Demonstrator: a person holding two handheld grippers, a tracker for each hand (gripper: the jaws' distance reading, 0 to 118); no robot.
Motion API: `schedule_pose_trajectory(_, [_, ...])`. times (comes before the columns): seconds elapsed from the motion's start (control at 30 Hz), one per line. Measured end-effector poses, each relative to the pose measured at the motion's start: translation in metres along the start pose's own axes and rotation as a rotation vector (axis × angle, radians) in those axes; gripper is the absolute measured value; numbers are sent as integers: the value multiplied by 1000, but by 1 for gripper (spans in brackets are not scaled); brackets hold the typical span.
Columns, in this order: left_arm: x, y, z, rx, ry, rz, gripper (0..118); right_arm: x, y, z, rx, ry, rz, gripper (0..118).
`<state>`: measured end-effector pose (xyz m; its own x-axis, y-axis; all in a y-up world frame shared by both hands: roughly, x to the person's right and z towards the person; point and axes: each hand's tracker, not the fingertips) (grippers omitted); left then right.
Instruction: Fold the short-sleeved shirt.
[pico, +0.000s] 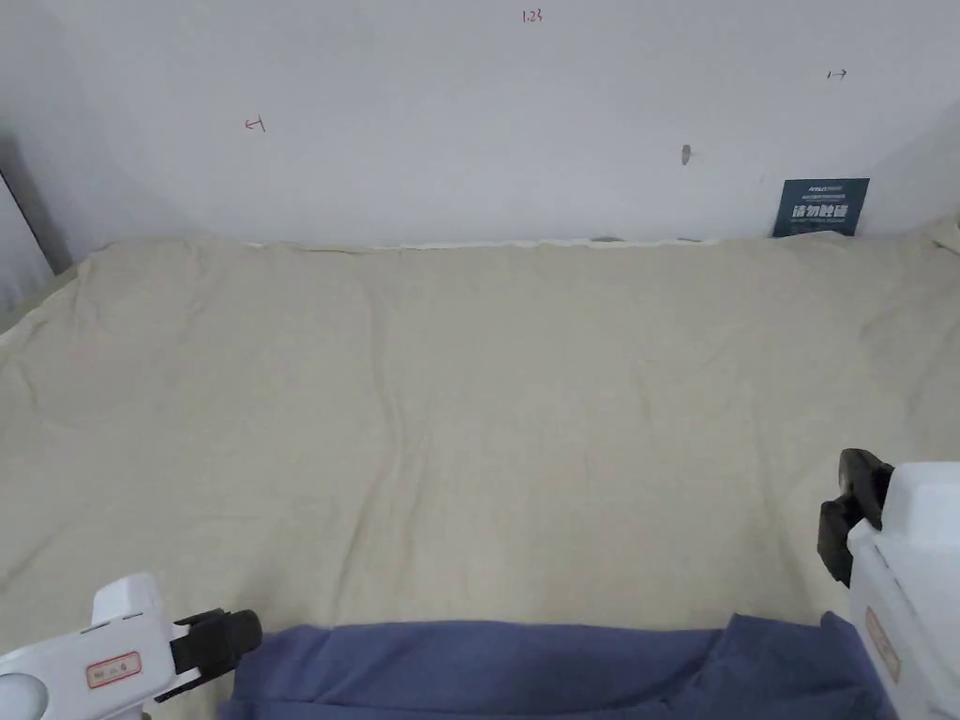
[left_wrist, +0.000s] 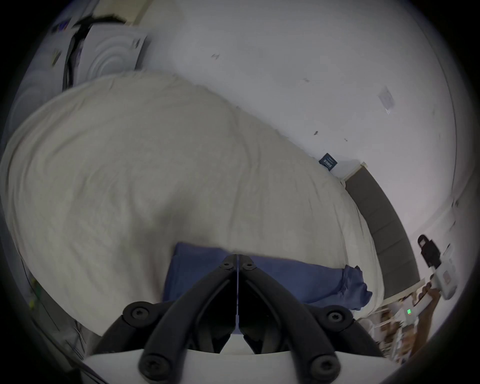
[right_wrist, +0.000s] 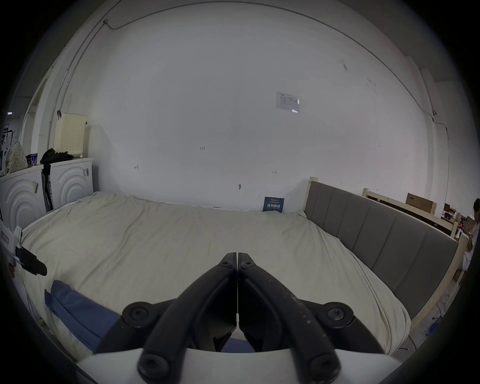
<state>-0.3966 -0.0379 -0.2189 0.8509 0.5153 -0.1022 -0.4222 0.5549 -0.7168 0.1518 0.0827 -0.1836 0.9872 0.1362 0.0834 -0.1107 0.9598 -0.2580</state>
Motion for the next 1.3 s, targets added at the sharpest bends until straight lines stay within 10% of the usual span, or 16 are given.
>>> schedule_pose_trajectory(0.13, [-39,-2,-5,-52,-61,154,18,-7,-4,-9,-27,6,14,2])
schedule_pose_trajectory(0.23, [-62,-5,-16,-99,-83,217,96,-11,-7,-15,-44,13,22,2])
schedule_pose_trajectory(0.3, [-68,-8,-20,-90,-99,214,112,-15,-8,-18,-56,16,26,2])
schedule_pose_trajectory(0.43, [-40,-11,-27,-91,-124,237,107,-19,-12,-23,-79,19,33,2])
schedule_pose_trajectory(0.6, [-33,-27,-48,-153,-47,170,38,-19,-13,-24,-96,23,32,2])
schedule_pose_trajectory(0.77, [-40,-25,-56,-154,-53,157,11,-14,-13,-20,-98,16,33,2])
schedule_pose_trajectory(1.3, [-14,15,33,2,148,-102,7,8,-3,-6,-52,26,-23,2])
